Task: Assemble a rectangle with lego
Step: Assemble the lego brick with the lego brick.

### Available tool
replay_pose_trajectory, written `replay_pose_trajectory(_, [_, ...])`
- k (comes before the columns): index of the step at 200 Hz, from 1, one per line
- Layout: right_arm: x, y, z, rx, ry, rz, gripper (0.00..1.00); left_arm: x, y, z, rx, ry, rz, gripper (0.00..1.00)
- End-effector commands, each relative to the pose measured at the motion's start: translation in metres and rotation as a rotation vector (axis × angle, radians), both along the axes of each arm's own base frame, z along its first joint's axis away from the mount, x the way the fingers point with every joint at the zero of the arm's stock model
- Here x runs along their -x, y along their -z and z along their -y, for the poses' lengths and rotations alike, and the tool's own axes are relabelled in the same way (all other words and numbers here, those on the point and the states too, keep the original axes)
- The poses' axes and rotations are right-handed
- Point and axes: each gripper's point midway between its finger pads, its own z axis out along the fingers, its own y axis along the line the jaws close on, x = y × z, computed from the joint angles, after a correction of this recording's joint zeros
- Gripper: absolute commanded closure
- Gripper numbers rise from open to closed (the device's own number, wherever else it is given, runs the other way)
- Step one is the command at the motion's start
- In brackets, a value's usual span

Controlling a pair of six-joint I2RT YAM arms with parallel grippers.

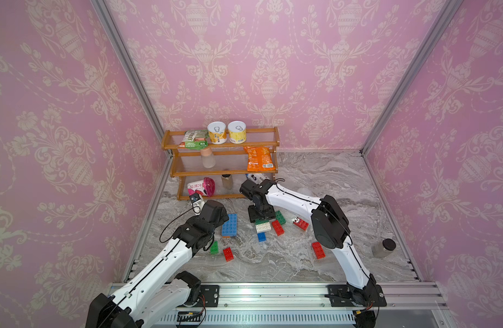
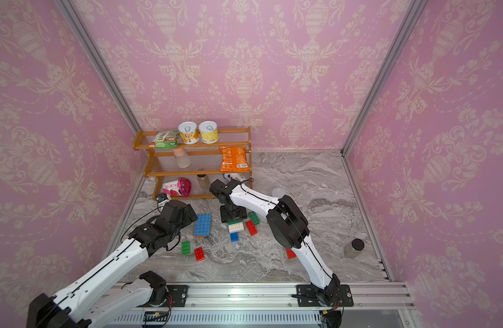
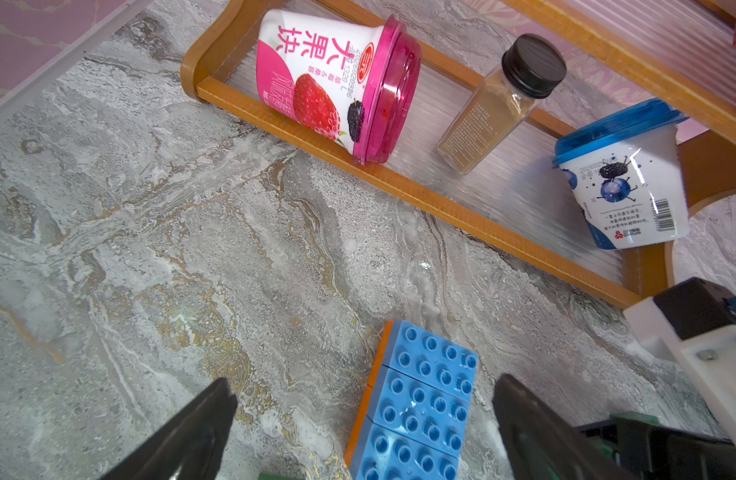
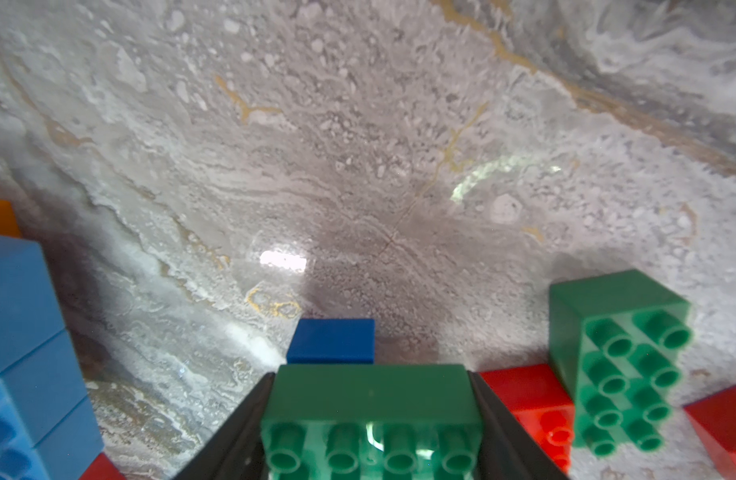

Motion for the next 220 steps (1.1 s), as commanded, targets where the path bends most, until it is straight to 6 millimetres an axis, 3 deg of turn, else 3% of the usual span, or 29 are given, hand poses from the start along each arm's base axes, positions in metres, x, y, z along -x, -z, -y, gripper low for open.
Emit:
replay_pose_trajectory(1, [0.010, 0.048, 0.020, 0.110, 0.021, -0.047, 0.93, 0.005, 0.006, -0.003, -0.016, 0.011, -0.025, 0.01])
replay_pose_trajectory(152, [-0.005, 0.033, 0.010, 0.070, 0.002, -0.001, 0.94, 0.001, 0.005, 0.001, -0.011, 0.026, -0.027, 0.01])
replay_pose_trajectory(220, [0.008, 0.057, 0.025, 0.149, -0.050, -0.038, 0.98, 0.003, 0.005, -0.001, -0.017, 0.022, -0.026, 0.01])
